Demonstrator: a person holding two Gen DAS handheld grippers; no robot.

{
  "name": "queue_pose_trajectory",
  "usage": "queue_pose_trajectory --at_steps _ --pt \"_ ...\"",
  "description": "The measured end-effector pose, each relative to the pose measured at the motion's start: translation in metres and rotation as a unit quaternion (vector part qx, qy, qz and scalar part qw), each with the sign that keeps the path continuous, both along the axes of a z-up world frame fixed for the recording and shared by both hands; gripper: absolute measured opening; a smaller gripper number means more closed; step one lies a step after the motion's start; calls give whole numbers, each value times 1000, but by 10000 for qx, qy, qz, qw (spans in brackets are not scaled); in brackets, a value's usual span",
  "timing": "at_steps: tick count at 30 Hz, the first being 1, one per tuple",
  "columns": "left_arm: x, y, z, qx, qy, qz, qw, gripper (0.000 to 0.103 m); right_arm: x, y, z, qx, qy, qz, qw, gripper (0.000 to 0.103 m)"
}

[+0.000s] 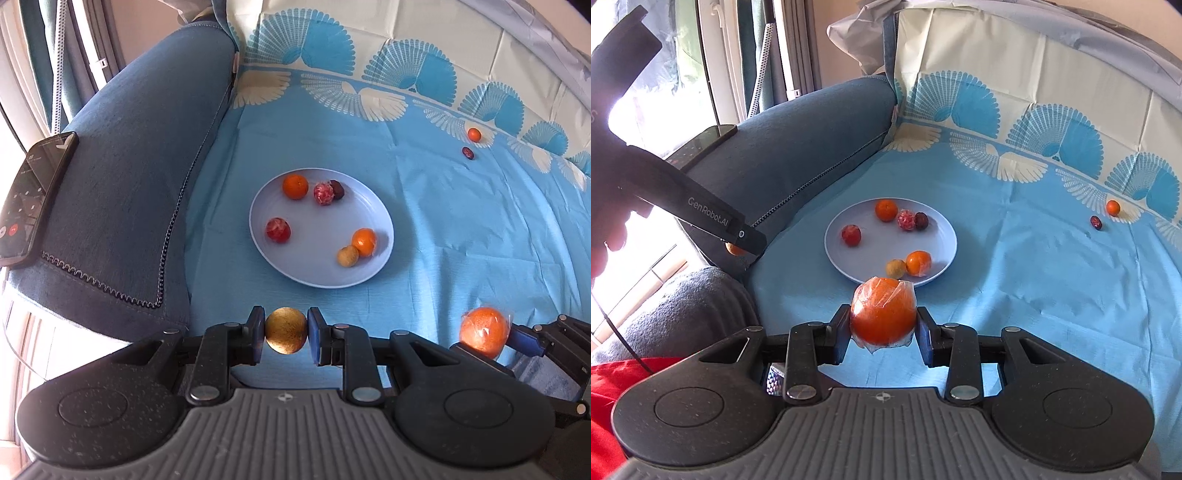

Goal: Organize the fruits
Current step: 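Carry the tan fruit and wrapped tangerine over the plate and open both tools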

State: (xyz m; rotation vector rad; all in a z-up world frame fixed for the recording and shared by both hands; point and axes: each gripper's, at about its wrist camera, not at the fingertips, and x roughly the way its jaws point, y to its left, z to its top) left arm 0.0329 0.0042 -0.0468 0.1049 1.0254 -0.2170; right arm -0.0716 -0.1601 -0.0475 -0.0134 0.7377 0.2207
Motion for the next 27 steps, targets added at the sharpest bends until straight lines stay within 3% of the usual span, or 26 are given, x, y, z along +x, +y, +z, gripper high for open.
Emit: queue_pose_trajectory --at_steps 11,17,26,27 --pt "86 -25 -29 -13 212 82 9997 26 92 -4 -24 93 122 -47 9999 38" --pt "129 -42 -64 -51 418 68 9991 27 142 -10 -52 -67 202 -208 9996 38" --pt "162 -57 -103 52 596 49 9982 27 185 -17 -87 -143 382 -214 9989 39" --pt "163 -57 -104 53 571 52 9983 31 189 -17 -89 -157 386 -200 9989 39"
